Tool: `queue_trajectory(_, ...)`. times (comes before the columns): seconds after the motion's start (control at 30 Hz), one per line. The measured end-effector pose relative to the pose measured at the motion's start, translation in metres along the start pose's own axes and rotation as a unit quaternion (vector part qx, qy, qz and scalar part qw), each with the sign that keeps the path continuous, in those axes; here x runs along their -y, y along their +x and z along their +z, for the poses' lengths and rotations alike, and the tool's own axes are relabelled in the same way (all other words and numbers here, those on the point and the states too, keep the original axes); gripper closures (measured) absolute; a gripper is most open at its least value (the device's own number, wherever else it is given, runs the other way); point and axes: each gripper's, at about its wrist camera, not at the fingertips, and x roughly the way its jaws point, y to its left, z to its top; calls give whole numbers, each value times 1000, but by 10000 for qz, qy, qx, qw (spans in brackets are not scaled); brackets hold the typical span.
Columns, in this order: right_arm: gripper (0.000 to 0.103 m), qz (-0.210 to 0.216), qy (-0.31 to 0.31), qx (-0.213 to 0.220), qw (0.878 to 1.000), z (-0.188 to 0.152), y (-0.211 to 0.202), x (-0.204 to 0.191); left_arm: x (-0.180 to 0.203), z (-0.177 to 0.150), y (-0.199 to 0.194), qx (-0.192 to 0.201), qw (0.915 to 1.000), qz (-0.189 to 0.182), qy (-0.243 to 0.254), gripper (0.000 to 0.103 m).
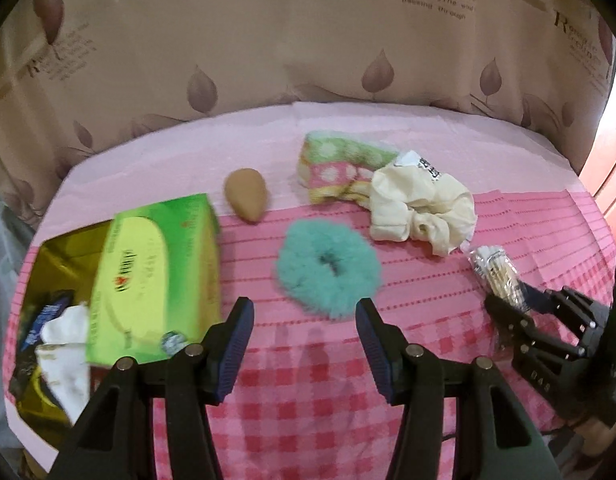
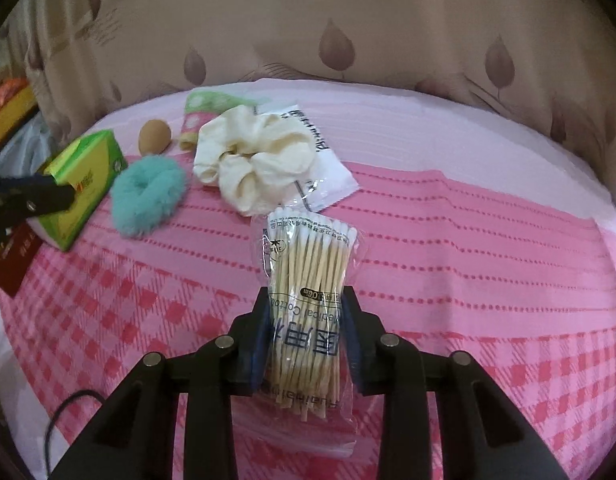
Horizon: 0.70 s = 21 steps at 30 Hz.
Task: Organize soft objects
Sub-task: 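Grasp the cotton swab pack with the right gripper while the left gripper grasps the teal scrunchie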
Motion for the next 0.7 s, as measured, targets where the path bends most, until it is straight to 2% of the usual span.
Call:
queue_trajectory(0.33, 71, 121, 88, 15, 9999, -3, 0, 5, 16, 22, 43, -315, 9991, -273, 40, 49)
queue_trajectory(0.5, 70, 174, 105, 14, 9998, -1, 0, 9, 18, 31, 65, -383, 9992, -62, 26, 49)
queue_trajectory(0.7, 69, 176, 91, 8, 9998, -1, 1, 8, 19, 38, 82, -350, 9993, 147, 46, 44)
